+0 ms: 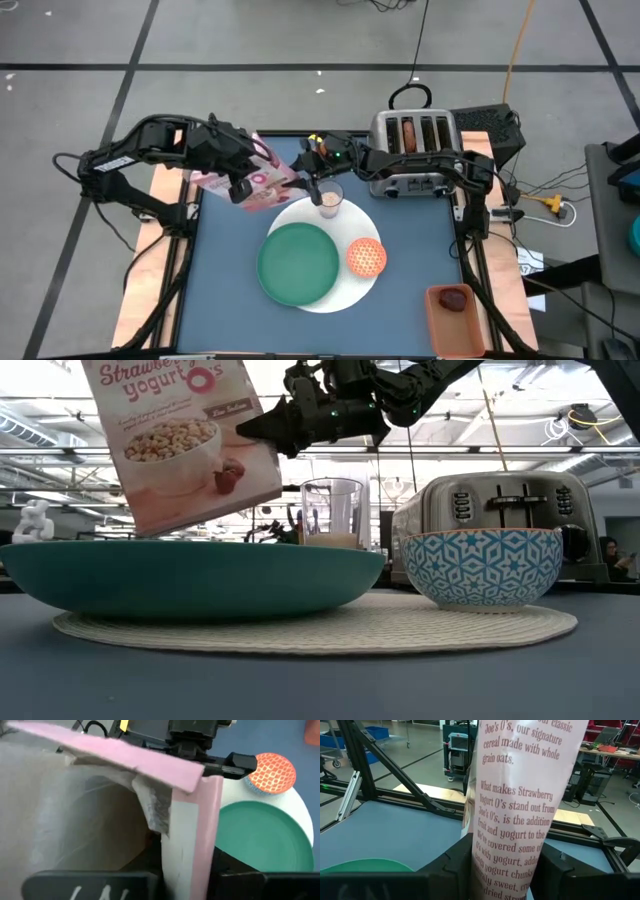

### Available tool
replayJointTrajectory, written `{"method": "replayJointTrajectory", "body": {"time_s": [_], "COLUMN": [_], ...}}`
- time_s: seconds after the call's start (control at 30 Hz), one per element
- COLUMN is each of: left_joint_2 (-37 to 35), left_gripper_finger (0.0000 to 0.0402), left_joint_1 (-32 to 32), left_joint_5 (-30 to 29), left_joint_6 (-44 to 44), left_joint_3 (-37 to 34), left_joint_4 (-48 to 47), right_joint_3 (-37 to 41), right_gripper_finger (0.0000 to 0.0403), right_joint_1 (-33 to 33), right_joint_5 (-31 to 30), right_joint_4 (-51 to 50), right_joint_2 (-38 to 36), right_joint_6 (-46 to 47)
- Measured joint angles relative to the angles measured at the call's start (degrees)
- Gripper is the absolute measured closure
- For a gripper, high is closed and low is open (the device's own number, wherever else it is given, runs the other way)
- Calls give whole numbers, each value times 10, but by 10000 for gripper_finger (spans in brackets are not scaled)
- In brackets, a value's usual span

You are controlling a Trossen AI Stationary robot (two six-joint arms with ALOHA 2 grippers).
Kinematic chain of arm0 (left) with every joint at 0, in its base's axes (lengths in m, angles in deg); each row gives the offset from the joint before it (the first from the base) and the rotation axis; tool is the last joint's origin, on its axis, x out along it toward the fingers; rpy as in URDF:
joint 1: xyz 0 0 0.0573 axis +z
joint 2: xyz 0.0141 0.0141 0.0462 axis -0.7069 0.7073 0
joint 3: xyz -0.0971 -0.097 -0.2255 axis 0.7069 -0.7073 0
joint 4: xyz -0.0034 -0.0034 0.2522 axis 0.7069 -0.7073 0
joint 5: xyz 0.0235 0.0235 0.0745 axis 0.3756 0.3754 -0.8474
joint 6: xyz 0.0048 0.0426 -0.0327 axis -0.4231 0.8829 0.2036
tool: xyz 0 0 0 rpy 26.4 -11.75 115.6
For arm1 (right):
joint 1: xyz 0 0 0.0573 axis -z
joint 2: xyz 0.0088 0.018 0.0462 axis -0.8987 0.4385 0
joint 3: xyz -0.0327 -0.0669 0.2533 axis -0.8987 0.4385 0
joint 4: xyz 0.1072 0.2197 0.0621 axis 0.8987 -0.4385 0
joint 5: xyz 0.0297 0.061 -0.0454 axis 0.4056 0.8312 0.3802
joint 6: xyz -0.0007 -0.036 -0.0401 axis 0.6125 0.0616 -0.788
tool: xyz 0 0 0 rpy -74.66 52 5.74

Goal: Arrange a breakfast setting
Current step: Pour the cereal from the cereal box into the orange bowl

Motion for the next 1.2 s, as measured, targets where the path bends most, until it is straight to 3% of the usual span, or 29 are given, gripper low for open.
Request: {"method": "replayJointTrajectory", "body": {"time_s": [0.3, 0.6, 0.73, 1.2], "left_joint_2": [0, 0, -2, -9], "left_gripper_finger": [330, 230, 211, 208], "left_joint_1": [1, 4, 4, -8], "left_joint_5": [-2, -11, -12, -10], "left_joint_6": [-36, -43, -28, -17], "left_joint_3": [0, 0, 4, 195], "left_joint_4": [11, 10, 6, -5], "right_joint_3": [0, 0, 0, -1], "right_gripper_finger": [263, 263, 263, 264], "right_joint_1": [0, 0, 0, 3], "right_joint_5": [0, 0, 1, 2], "right_joint_4": [2, 3, 3, 4], "right_joint_2": [0, 0, 0, -1], "right_joint_6": [0, 0, 1, 13]}}
